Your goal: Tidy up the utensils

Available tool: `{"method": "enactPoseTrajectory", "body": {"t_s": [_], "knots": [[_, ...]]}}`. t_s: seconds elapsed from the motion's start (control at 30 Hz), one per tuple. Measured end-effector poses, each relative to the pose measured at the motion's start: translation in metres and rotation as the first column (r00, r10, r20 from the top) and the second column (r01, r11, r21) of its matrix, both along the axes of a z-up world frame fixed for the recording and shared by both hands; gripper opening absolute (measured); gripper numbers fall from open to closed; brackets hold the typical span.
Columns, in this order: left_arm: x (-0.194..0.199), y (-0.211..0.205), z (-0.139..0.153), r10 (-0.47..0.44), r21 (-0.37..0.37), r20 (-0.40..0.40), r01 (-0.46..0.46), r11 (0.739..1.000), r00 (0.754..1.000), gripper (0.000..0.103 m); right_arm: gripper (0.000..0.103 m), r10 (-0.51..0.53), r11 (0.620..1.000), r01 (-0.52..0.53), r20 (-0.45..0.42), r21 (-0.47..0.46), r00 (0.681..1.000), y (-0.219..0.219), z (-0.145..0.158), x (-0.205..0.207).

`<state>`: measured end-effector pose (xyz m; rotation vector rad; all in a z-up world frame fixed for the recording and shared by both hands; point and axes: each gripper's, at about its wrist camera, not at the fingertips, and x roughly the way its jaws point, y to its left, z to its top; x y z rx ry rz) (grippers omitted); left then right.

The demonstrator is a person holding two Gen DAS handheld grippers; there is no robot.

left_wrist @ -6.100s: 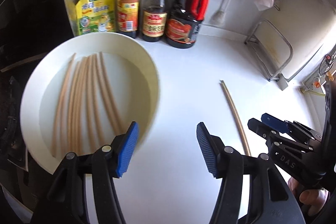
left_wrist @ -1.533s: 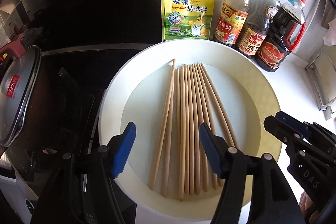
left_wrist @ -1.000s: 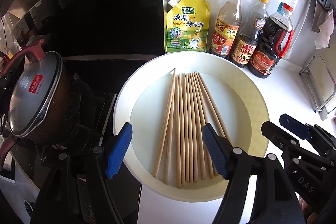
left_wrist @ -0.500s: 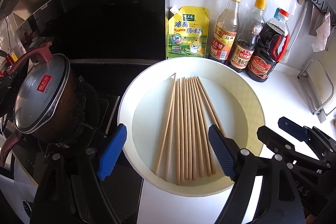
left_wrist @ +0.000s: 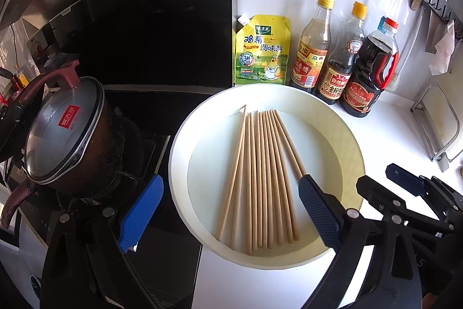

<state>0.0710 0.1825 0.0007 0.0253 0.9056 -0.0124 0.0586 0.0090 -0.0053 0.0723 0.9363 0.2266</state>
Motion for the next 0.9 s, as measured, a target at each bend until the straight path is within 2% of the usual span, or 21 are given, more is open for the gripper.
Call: {"method": "enactPoseTrajectory", "body": {"t_s": [0.9], "knots": [[0.0046, 0.0050, -0.0006, 0.007, 0.014, -0.006, -0.007, 1.000, 1.000, 0.093, 0.057, -0.008, 1.000, 0.008, -0.005, -0.011, 1.000, 0.0010, -0.0010, -0.0009]]}}
